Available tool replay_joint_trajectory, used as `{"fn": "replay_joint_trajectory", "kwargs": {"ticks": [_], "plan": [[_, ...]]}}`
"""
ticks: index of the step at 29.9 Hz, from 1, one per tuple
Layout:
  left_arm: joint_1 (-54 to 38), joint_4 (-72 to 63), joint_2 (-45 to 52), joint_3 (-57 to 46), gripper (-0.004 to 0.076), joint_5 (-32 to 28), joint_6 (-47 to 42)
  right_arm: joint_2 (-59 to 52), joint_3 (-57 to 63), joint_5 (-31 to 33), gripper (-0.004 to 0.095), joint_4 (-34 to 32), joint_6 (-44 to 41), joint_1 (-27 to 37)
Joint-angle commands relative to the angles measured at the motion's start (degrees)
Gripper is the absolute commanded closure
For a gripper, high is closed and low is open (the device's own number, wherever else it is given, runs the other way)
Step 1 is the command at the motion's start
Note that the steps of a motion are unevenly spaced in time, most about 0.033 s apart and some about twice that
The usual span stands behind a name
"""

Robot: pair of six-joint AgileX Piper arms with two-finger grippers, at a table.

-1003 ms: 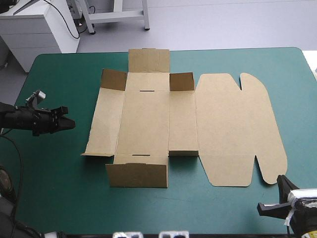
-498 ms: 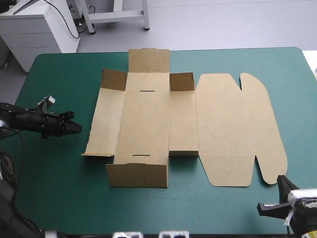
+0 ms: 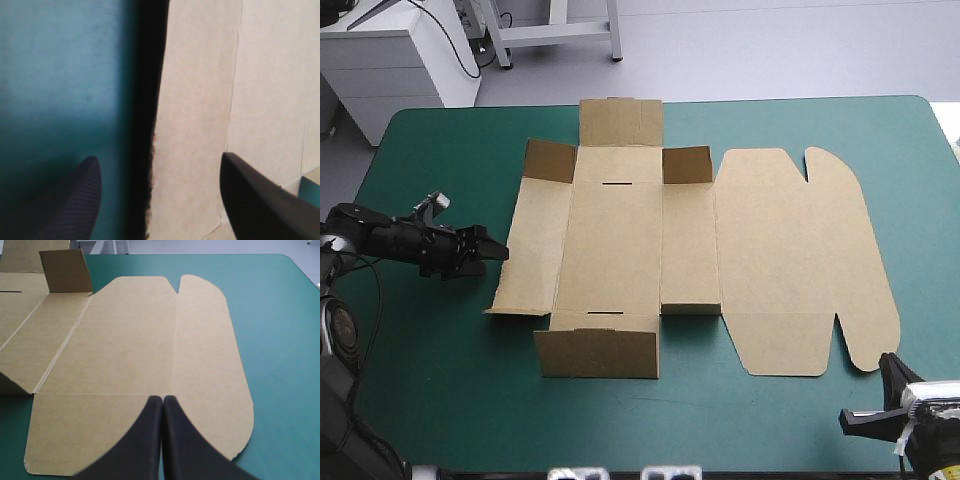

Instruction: Fold the box

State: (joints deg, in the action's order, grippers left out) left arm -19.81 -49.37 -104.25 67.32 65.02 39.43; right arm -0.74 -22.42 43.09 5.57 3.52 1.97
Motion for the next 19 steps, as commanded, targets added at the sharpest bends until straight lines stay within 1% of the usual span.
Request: {"fn": "replay_joint_trajectory", "kwargs": {"ticks": [1,7,14,16,17,18,19], "plan": [[4.0,-2.9,0.6,1.4,0.0233,1.5,0.2,-1.3,-1.3,-4.6,0.0928,0.5,0.2,0.4],[8.7,-3.2,-2.6,1.4,0.0232,1.5,-0.3,-1.3,-1.3,-4.6,0.0928,0.5,0.2,0.4],[10.5,-6.1,-4.5,1.4,0.0237,5.1,-0.7,-1.3,-1.3,-4.6,0.0928,0.5,0.2,0.4],[10.2,-8.6,-4.5,1.5,0.0279,6.5,-1.5,-1.3,-1.3,-4.6,0.0928,0.5,0.2,0.4],[10.2,-9.3,-4.5,1.6,0.0323,7.3,-2.8,-1.3,-1.3,-4.6,0.0928,0.5,0.2,0.4],[10.2,-10.0,-4.5,1.8,0.0384,8.5,-5.0,-1.3,-1.3,-4.6,0.0928,0.5,0.2,0.4],[10.2,-10.7,-4.5,1.8,0.0464,9.1,-7.0,-1.3,-1.3,-4.6,0.0928,0.5,0.2,0.4]]}}
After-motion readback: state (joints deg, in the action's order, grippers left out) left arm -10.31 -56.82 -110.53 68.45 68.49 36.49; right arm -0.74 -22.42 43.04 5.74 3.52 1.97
